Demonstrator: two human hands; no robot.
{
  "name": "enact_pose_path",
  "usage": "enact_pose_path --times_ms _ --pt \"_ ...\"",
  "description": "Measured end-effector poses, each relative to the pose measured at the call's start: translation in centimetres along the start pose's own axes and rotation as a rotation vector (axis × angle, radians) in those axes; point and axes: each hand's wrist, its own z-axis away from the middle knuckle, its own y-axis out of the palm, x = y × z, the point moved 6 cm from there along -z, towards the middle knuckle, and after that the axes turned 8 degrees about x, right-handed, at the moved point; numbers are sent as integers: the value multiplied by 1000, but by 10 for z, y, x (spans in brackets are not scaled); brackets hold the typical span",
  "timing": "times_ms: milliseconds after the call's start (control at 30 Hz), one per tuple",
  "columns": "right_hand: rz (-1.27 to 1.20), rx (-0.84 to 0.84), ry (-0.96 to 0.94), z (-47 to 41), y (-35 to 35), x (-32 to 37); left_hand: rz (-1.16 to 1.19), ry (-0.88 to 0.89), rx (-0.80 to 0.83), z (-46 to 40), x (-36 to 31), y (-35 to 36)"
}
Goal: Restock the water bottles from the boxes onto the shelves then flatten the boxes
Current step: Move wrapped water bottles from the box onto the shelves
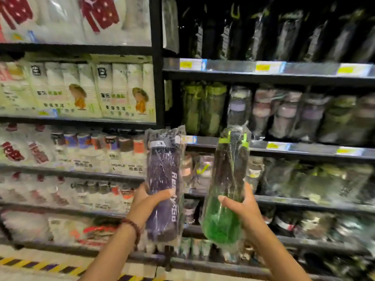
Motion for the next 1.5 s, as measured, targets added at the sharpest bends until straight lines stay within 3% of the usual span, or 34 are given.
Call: enact_pose_path --times_ms 200,367,567,900,1500 --pt "-21 -107 -66 -15 -61 19 -50 35 146 -50 -24 72" --pt "-25 -131 -119 -63 -99 25 -86 97 168 -103 -34 115" --pt "24 -103 -166 -145 -129 36 -89 194 56 -169 -55 151" --pt "101 17 -153 -229 -154 33 56 194 -128 -235 -56 165" --pt "497 -29 -193 -269 -188 76 361 265 -280 -283 -44 211"
